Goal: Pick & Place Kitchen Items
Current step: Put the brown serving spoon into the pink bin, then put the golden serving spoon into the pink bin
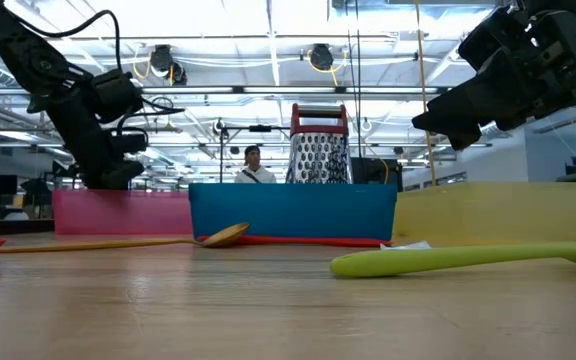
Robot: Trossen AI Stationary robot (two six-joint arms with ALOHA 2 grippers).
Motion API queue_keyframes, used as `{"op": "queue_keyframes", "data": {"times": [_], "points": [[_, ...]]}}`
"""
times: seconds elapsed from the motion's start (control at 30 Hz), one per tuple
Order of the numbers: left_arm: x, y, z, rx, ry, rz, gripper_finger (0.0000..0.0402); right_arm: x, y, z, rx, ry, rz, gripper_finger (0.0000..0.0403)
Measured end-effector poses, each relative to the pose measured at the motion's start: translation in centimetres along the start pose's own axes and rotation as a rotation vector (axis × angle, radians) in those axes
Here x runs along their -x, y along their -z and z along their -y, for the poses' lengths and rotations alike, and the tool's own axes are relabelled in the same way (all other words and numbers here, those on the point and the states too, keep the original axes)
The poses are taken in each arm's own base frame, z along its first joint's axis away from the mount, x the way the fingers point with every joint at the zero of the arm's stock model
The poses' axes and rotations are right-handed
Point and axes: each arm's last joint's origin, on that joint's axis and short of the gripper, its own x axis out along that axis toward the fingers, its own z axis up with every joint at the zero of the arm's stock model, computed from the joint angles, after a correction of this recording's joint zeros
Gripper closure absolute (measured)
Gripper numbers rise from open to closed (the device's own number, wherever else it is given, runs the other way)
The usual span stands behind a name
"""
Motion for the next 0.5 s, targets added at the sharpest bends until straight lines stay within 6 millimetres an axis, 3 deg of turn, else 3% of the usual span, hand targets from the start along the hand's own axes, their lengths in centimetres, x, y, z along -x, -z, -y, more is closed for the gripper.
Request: {"op": "queue_keyframes", "data": {"times": [0.5], "points": [[0.01,-0.37,0.06,0.052,0.016,0.038,0.0321,0.02,0.13,0.35,0.026,0.11,0.0,0.0243]]}}
